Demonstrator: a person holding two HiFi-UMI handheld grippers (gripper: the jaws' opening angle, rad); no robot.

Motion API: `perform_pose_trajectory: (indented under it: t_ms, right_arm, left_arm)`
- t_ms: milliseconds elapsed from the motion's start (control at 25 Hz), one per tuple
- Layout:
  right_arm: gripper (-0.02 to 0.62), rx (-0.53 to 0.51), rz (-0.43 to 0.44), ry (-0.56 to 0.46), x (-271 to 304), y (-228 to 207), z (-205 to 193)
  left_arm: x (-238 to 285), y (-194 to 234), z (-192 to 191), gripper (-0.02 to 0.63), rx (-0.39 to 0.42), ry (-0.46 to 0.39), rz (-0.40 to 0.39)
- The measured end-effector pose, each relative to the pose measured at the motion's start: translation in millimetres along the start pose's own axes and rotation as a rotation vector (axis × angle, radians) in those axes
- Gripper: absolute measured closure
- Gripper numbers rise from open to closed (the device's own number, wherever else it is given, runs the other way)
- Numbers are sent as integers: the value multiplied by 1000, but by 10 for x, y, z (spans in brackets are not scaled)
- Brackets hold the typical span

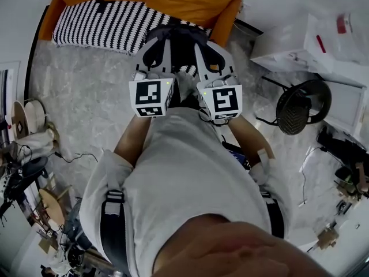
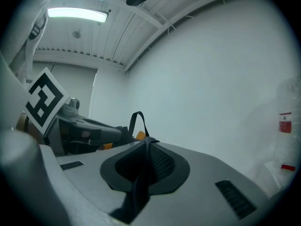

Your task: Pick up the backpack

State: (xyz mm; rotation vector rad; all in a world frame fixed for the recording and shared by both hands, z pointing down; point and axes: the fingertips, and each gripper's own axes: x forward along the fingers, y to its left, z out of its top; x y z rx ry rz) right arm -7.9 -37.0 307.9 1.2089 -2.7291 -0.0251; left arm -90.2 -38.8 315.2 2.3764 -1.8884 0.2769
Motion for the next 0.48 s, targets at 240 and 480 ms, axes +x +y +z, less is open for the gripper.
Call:
perform_pose_trajectory:
  t_ms: [240, 480]
  right_arm:
    - [543, -62, -7, 2, -60, 51, 12]
    - [543, -48, -11, -33, -113, -12, 55]
  left_arm:
    - [-12, -43, 1, 586, 13, 2, -16]
    - [-11, -114, 18, 586, 21, -15, -8]
